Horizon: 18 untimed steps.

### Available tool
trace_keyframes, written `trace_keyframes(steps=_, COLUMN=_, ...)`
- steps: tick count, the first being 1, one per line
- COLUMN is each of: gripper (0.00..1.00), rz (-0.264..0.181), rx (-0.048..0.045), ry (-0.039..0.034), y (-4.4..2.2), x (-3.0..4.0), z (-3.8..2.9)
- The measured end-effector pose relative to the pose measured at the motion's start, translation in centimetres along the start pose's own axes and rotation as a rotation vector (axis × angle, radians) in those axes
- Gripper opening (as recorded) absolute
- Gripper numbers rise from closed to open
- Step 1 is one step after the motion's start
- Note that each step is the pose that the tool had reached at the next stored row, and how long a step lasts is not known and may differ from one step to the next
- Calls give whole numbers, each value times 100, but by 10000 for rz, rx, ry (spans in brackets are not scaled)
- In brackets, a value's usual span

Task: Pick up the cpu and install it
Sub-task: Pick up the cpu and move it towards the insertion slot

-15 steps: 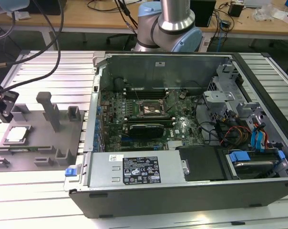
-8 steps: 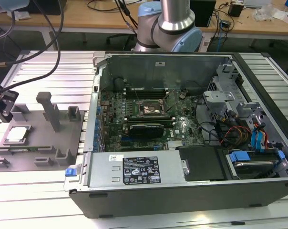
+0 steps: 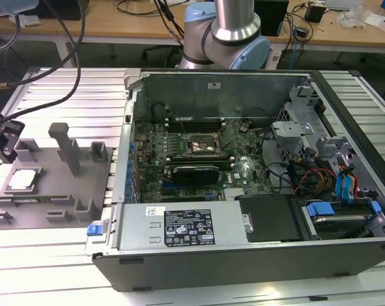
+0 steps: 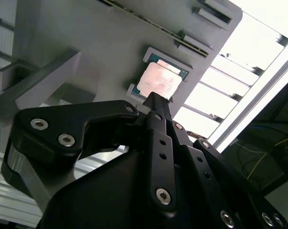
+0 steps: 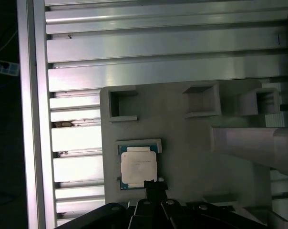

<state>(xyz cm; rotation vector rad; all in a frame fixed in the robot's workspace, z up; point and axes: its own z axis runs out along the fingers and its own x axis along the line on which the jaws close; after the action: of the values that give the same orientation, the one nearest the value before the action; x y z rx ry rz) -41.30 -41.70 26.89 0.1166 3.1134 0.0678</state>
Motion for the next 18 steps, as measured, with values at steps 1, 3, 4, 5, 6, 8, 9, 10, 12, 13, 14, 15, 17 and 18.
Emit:
trace_keyframes(steps=1, gripper=11, rz=0, rx=4, ry=2, y=0, x=0, z=2)
trace_keyframes(steps=3, gripper=11, rz=-1, rx=18, ry=-1, y=-1, x=0, z=17)
trace_keyframes(steps=4, gripper=11, rz=-1, rx=19, ry=-1, y=-2, x=0, z=28)
trace_keyframes(steps=5, gripper=11, rz=-1, rx=20, ry=-1, y=-2, x=1, z=37)
trace_keyframes(steps=6, gripper=11, rz=-1, rx=21, ry=-2, y=-3, x=1, z=55)
trace_keyframes(steps=8, gripper=11, rz=-1, rx=21, ry=-2, y=-4, x=2, z=84)
trace_keyframes(steps=9, gripper=11, rz=0, rx=21, ry=-2, y=-5, x=3, z=113)
trace_keyframes(steps=10, gripper=11, rz=-1, rx=22, ry=-3, y=-6, x=3, z=129)
trace_keyframes(steps=12, gripper=11, rz=-1, rx=24, ry=-3, y=-9, x=4, z=192)
trace_keyframes(steps=13, gripper=11, rz=-1, rx=29, ry=-2, y=-10, x=5, z=208)
trace_keyframes(steps=14, gripper=11, rz=-1, rx=31, ry=-2, y=-11, x=5, z=229)
trace_keyframes(steps=15, gripper=11, rz=-1, rx=31, ry=-3, y=-11, x=5, z=251)
trace_keyframes(steps=17, gripper=11, rz=-1, rx=32, ry=-3, y=-13, x=6, z=290)
trace_keyframes(steps=18, gripper=11, rz=0, rx=33, ry=-3, y=-13, x=6, z=303)
